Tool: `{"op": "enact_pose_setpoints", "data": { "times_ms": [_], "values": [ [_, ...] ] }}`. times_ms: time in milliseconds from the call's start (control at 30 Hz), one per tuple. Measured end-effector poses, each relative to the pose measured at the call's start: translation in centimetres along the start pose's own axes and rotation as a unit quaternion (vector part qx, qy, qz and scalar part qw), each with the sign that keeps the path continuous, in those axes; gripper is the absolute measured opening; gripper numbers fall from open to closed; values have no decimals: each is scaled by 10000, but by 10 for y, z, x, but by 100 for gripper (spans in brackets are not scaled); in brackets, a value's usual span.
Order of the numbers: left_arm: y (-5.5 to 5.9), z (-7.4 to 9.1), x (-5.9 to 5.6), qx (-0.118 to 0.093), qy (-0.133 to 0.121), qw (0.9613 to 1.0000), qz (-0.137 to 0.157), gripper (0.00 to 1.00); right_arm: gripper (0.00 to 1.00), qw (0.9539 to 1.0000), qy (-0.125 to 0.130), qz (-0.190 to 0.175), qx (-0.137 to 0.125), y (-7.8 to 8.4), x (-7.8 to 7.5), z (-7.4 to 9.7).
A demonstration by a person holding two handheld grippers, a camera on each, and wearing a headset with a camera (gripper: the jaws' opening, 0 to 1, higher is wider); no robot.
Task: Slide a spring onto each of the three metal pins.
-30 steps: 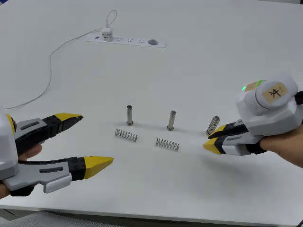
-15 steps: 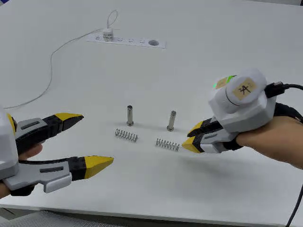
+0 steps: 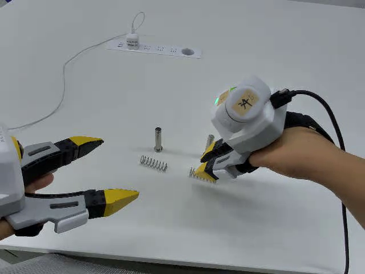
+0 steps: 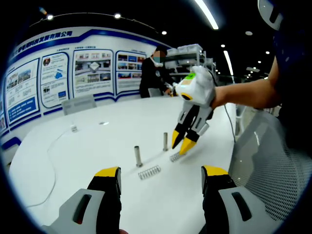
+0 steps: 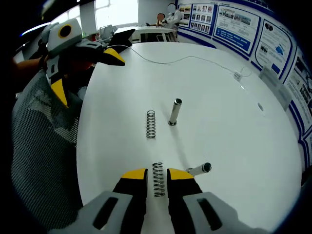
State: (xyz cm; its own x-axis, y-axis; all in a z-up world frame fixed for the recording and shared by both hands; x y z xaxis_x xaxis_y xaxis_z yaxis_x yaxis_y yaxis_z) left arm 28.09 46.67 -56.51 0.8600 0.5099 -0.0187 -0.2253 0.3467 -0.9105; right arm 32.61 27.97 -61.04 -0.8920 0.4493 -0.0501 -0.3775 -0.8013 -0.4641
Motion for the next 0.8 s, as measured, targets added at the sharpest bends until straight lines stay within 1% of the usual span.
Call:
{"op": "enact_pose_setpoints", "data": {
  "times_ms": [267, 400, 800],
  "values": [
    [1, 0, 0, 7, 19, 10000, 3, 69, 17, 9996, -107, 176, 184, -6, -1, -13],
    [0, 0, -1, 3, 20, 10000, 7, 69, 16, 9992, -158, 198, 309, -4, -3, -20],
    [1, 0, -1, 3, 29, 10000, 13, 68, 15, 9983, -229, 243, 470, 0, -4, -27]
  ]
}}
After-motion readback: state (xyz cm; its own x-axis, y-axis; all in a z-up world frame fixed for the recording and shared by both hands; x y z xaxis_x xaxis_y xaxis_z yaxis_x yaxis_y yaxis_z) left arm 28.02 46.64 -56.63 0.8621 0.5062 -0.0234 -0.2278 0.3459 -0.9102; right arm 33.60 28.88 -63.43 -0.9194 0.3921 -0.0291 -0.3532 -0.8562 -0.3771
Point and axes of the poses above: the centre of the closed fingertips' face, and the gripper's own axes: z roughly backward along the fingers, x roughly to its left, y roughly out of its underside, the point moved 6 cm from there along z, roughly backward along the fingers, and after that the axes turned 6 degrees about x, right-handed, at the moved point
